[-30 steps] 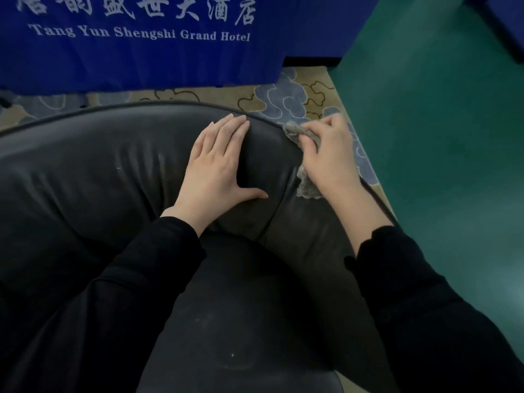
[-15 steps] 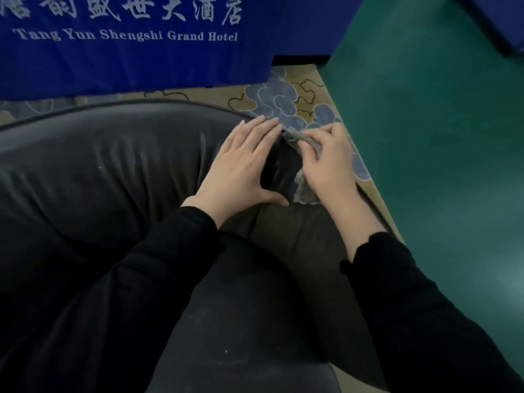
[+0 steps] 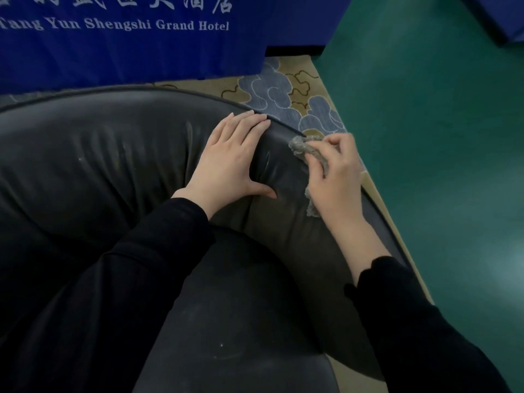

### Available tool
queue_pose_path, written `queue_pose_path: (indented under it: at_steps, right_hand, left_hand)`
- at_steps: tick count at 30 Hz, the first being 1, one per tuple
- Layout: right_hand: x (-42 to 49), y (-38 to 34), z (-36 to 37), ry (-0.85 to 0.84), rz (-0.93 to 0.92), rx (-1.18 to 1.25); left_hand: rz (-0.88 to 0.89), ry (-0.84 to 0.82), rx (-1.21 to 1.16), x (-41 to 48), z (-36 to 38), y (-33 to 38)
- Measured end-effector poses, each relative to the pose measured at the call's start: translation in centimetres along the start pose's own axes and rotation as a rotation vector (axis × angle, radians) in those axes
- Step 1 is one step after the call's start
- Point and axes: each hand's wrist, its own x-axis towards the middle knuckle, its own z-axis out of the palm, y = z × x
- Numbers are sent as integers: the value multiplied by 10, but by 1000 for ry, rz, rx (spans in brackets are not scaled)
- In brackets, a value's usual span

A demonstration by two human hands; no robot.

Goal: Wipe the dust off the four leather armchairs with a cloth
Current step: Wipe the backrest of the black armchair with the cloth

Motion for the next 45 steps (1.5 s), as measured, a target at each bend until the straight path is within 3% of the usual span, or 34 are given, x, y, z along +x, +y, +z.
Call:
queue_pose_path:
  at_steps: [7, 13, 18, 24, 28, 31, 38, 45]
  right_hand:
    - [-53, 6, -19, -175, -134, 17]
    - [-28, 13, -12, -14, -20, -25]
    - [-70, 9, -25, -168, -113, 59]
    - [2, 13, -35, -81, -13, 58]
    - [50, 0, -10, -281, 76, 31]
    - [57, -4, -2, -337, 138, 12]
    - [16, 10, -20, -199, 160, -11]
    - [35, -4, -6, -233, 142, -13]
  left_hand:
    - [1, 10, -5, -1, 1, 0]
    - [6, 19, 18, -1, 3, -1]
    - [-2, 7, 37, -1, 1, 0]
    - [-3, 33, 30, -1, 3, 2]
    - [-10, 28, 12, -1, 4, 1]
    - [-8, 26, 2, -1, 4, 1]
    - [-11, 25, 29, -1, 4, 1]
    - [-6, 30, 28, -1, 4, 1]
